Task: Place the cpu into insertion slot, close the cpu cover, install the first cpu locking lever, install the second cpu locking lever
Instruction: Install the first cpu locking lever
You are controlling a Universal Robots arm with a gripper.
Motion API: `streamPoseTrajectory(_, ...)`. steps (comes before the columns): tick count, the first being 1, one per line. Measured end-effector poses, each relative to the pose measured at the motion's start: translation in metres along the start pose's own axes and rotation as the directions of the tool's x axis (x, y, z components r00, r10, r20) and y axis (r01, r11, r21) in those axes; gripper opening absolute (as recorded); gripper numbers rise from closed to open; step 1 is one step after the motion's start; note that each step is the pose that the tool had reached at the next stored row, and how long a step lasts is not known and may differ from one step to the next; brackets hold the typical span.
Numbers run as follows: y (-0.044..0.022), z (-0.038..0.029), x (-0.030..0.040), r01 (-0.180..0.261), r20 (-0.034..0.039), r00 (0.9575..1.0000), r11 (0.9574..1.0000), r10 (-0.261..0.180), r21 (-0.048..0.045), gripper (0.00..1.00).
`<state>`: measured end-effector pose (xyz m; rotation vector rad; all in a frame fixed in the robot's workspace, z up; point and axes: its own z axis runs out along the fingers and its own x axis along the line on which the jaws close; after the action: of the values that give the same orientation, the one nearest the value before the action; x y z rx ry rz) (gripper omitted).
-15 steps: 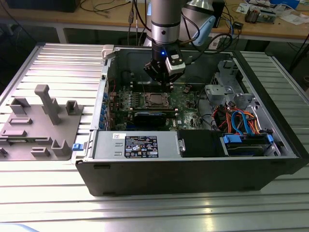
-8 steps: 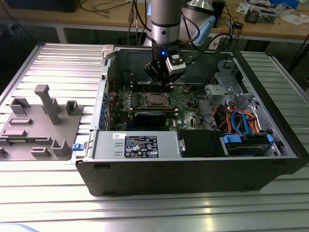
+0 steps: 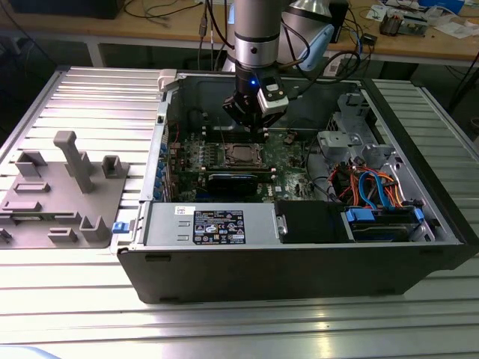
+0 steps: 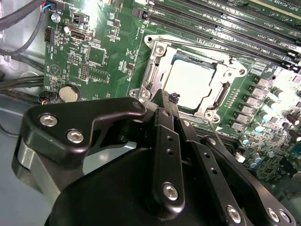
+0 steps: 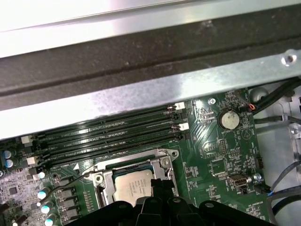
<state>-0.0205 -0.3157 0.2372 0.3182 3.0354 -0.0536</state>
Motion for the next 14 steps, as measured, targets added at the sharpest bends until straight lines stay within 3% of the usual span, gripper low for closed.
streamPoseTrajectory(14,0.0000,0.0000,0.0000,0.022,0.0007,0.9998,0.9997,-0.022,-0.0021,0.11)
